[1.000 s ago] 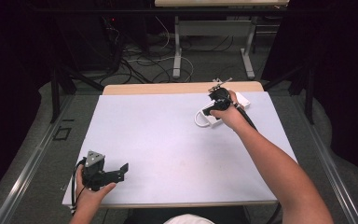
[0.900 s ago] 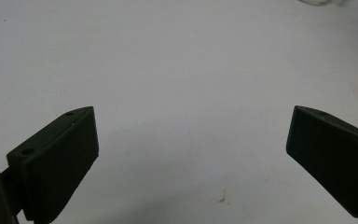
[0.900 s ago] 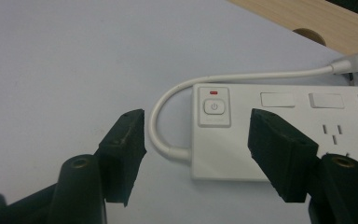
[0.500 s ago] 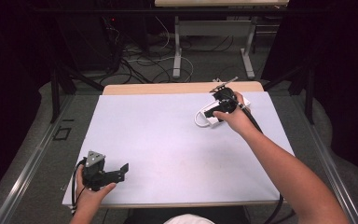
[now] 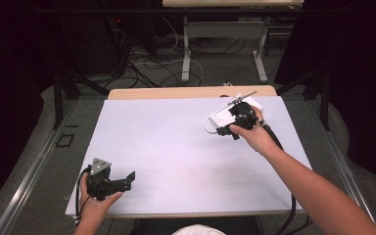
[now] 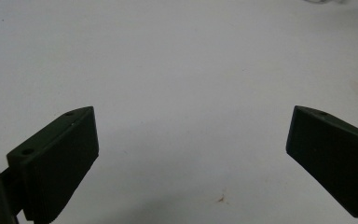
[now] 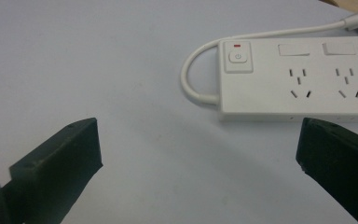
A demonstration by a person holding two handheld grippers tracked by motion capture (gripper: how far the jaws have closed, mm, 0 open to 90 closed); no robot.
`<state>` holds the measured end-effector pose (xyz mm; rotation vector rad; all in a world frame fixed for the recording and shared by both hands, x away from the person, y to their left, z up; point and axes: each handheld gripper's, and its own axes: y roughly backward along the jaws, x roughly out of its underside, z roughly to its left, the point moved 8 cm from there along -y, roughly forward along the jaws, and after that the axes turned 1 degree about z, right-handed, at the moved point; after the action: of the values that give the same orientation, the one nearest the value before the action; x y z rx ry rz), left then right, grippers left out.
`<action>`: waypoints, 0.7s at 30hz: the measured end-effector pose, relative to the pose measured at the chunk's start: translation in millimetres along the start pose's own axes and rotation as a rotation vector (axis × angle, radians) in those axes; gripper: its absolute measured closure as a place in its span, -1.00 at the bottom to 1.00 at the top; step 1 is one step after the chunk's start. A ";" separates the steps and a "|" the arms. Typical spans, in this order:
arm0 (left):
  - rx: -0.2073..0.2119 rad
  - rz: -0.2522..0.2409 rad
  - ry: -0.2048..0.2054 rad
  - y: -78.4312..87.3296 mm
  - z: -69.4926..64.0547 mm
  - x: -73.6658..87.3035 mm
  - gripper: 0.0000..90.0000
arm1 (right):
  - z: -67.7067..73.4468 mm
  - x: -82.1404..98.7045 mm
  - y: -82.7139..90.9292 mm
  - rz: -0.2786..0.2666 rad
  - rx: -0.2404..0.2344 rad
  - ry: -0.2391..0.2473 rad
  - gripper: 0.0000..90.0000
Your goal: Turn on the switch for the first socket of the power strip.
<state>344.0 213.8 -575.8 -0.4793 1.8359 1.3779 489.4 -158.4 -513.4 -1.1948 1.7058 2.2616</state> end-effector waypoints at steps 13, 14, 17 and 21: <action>-0.001 -0.001 -0.002 -0.4 -0.2 0.0 -0.95 | 8.1 30.2 14.3 -0.018 -0.019 0.020 -1.00; -0.001 -0.001 -0.002 -0.4 -0.2 0.0 -0.95 | 8.3 32.5 15.3 -0.018 -0.019 0.019 -1.00; -0.001 0.002 0.000 -0.3 -0.5 0.3 -0.95 | 6.6 38.9 17.4 -0.030 0.000 0.034 -1.00; -0.001 0.003 -0.003 -0.3 -0.6 0.4 -0.95 | 5.1 48.6 21.0 -0.034 -0.002 0.027 -1.00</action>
<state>343.8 213.1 -576.2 -0.4747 1.8347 1.3807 442.7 -180.7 -525.9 -1.2508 1.6790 2.2387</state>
